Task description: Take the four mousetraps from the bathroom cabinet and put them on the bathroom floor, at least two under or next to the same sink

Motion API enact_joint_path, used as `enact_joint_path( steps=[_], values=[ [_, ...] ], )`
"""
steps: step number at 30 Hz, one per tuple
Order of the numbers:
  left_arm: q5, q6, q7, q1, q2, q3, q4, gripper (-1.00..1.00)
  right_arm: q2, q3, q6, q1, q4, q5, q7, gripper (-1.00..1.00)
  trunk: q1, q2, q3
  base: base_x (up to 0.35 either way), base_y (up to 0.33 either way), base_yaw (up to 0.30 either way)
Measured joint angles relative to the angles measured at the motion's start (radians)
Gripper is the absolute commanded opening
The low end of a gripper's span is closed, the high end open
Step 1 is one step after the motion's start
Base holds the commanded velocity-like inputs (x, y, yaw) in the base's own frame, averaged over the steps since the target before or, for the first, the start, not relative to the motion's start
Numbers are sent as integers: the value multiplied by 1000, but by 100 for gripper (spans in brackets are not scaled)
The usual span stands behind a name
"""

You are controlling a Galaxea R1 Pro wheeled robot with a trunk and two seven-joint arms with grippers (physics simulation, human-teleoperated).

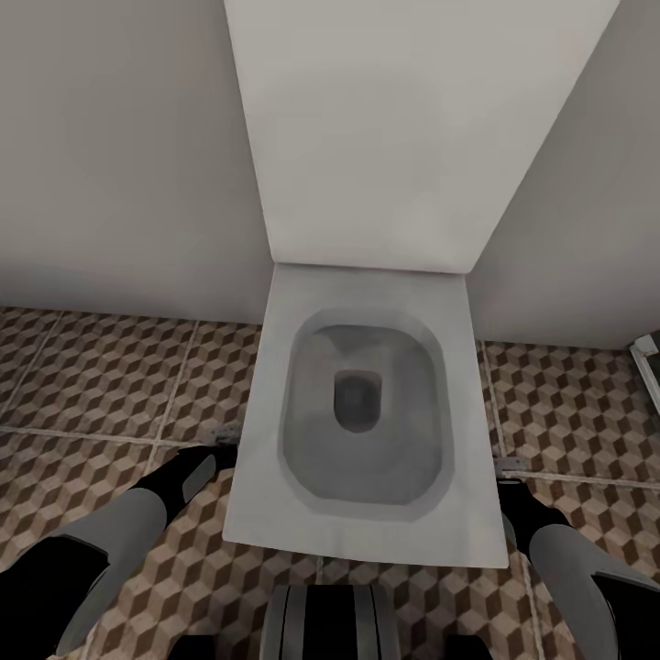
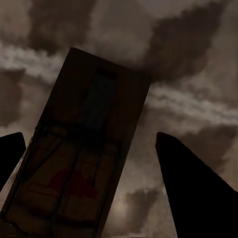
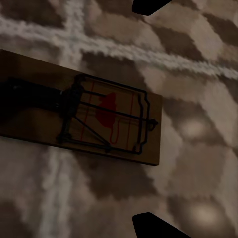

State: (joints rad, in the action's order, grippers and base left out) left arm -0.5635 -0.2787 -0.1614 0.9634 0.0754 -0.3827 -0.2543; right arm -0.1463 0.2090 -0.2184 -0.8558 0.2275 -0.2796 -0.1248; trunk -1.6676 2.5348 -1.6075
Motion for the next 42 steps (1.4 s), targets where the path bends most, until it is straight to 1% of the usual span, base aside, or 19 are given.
enact_joint_path(
  steps=[42],
  values=[
    [0,0,0,0,0,0,1,100,0,1,0,0,1,-1,-1,100,0,0,0,0,0,0]
  ],
)
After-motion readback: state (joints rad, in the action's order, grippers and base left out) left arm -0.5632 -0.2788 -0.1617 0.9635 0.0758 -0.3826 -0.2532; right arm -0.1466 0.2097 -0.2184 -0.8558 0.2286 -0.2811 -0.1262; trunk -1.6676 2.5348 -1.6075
